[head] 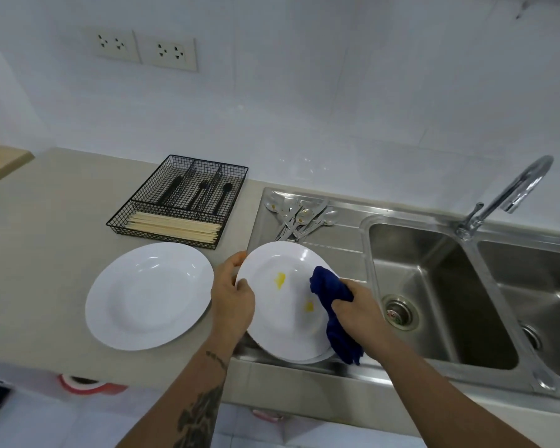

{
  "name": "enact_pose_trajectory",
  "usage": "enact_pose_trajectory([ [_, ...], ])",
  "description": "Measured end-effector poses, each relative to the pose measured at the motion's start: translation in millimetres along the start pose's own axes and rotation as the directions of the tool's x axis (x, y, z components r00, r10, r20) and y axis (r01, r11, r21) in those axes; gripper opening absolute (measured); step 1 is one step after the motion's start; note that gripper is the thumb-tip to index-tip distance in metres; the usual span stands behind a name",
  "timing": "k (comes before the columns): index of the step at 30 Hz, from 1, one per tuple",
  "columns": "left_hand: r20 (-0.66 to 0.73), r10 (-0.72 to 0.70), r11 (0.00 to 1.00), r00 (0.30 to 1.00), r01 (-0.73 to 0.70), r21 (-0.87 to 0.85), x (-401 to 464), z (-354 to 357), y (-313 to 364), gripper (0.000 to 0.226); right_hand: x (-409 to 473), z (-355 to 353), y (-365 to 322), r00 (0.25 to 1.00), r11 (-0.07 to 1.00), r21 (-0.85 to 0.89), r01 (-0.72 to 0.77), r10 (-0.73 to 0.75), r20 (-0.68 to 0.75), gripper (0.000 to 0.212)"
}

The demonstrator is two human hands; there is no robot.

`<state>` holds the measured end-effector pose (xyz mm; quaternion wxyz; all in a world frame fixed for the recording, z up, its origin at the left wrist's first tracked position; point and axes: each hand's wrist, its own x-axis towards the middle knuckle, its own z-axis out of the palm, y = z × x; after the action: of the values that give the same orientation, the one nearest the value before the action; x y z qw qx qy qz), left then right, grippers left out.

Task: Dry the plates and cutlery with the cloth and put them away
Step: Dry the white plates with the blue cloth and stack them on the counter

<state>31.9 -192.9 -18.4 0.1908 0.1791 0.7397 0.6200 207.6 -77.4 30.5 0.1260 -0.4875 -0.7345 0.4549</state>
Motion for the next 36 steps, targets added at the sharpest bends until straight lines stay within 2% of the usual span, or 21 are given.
enact_pose_trajectory([
  [3,0.014,-0.025,1.0,1.0,0.025,-0.017,3.6,-1.1,-1.3,0.06,-2.3,4.9,-2.2,0.999,1.0,0.007,-0.024,0.024,-0.032,0.042],
  [7,0.036,-0.082,0.984,0.996,0.086,-0.157,9.5,-7.3,3.2,0.065,-6.4,12.0,-14.3,0.993,0.998,-0.029,0.051,-0.054,-0.106,0.044],
  [10,0.085,-0.083,0.967,0.993,0.1,-0.235,12.6,-12.6,15.3,0.065,-4.9,19.3,-23.3,0.977,0.98,-0.166,0.109,-0.136,-0.164,0.048],
  [12,0.11,-0.068,0.958,0.992,0.095,-0.27,13.4,-15.4,23.3,0.065,-3.7,27.2,-25.8,0.974,0.966,-0.242,0.094,-0.139,-0.178,0.058],
  [14,0.156,-0.056,0.951,0.986,0.1,-0.294,13.2,-16.5,32.4,0.065,-6.2,39.3,-31.4,0.976,0.96,-0.262,0.097,-0.144,-0.165,0.063],
  [17,0.227,-0.001,0.942,0.974,0.077,-0.328,10.4,-16.4,54.0,0.063,-13.3,61.6,-46.9,0.966,0.925,-0.328,0.192,-0.237,-0.103,0.064],
  [21,0.164,0.016,0.908,0.986,0.055,-0.415,21.5,-31.5,81.4,0.056,-28.7,64.1,-58.8,0.911,0.84,-0.358,0.409,-0.401,0.1,0.068],
  [23,0.138,0.0,0.89,0.99,0.063,-0.452,29.2,-43.8,91.1,0.054,-36.1,50.8,-58.4,0.885,0.79,-0.409,0.456,-0.451,0.115,0.065],
  [25,0.14,-0.014,0.874,0.99,0.08,-0.48,33.1,-52.2,98.7,0.054,-37.6,36.2,-58.3,0.894,0.732,-0.568,0.377,-0.448,0.015,0.063],
  [27,0.155,-0.018,0.864,0.988,0.093,-0.494,33.1,-54.9,106.6,0.053,-33.2,29.1,-63.0,0.893,0.704,-0.673,0.227,-0.426,-0.145,0.063],
  [30,0.203,0.008,0.857,0.979,0.098,-0.506,25.5,-50.8,120.3,0.051,-24.2,39.3,-86.6,0.877,0.77,-0.624,0.131,-0.383,-0.289,0.061],
  [32,0.239,0.023,0.855,0.971,0.105,-0.507,19.8,-46.7,127.3,0.048,-21.1,50.1,-108.7,0.874,0.854,-0.492,0.171,-0.362,-0.324,0.064],
  [34,0.254,0.024,0.833,0.967,0.121,-0.539,21.9,-48.6,133.8,0.047,-24.1,59.5,-125.2,0.847,0.831,-0.46,0.315,-0.464,-0.26,0.067],
  [36,0.225,0.03,0.814,0.974,0.107,-0.572,32.9,-56.9,139.4,0.046,-33.5,66.4,-129.2,0.804,0.756,-0.437,0.487,-0.583,-0.113,0.065],
])
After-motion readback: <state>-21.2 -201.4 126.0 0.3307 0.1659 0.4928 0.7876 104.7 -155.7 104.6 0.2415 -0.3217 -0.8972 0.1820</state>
